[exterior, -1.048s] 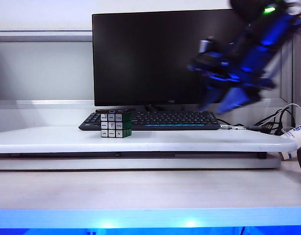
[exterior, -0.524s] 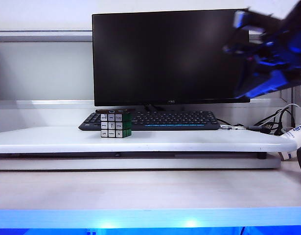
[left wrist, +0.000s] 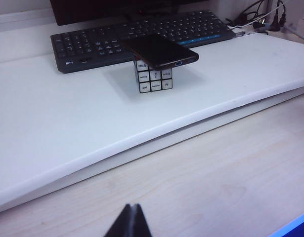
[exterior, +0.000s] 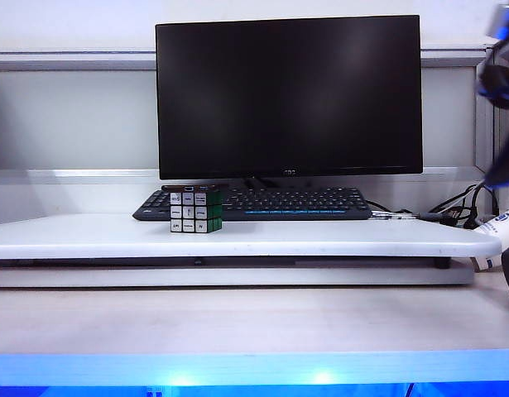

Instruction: Put the phone on top of the Rubik's Cube.

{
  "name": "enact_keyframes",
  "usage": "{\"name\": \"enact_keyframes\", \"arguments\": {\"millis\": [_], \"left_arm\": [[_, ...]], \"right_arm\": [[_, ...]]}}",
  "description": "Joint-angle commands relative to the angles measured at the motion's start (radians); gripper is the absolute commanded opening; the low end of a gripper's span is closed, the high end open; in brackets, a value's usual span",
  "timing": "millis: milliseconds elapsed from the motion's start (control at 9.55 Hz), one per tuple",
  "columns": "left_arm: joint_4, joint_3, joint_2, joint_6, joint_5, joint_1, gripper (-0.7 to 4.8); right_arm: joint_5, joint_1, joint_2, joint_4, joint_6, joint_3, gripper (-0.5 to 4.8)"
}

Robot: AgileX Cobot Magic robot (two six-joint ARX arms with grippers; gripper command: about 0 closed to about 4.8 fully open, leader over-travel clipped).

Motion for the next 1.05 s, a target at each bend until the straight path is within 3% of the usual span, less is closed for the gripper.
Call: {"name": "enact_keyframes", "arguments": {"millis": [105,210,314,419,524,838,1048], "left_arm": [[-0.026,-0.002,0.000,0.036,-0.087,0.001,-0.06],[-0.027,-0.003,0.000,0.053,-0.130,0.001,-0.06],[-0.025,-0.003,0.000,0.054,-0.150,0.001,-0.06],[-0.024,-0.003,0.000,0.061,-0.155,0.001,-0.06],[-0.026,-0.003,0.000,0.064,-0.265,0.002,-0.06],[-0.054,-0.003,0.000,0.043,-0.305,0.002,-0.06],[-0.049,-0.003,0.000,0.061,-0.312,0.001,-0.05]], "right_arm": [[0.162,0.077,-0.279,-0.010,0.114,-0.183,-0.09],[0.158,0.046,-0.394,0.021,0.017,-0.286,-0.08],[0.113,-0.012,-0.396,0.032,-0.045,-0.286,-0.09],[0.025,-0.099,-0.396,0.040,-0.070,-0.286,-0.09],[-0.113,-0.280,-0.396,0.043,-0.137,-0.286,-0.09],[-0.132,-0.330,-0.397,0.043,-0.202,-0.301,-0.09],[-0.108,-0.330,-0.531,-0.006,-0.210,-0.303,-0.08]]}}
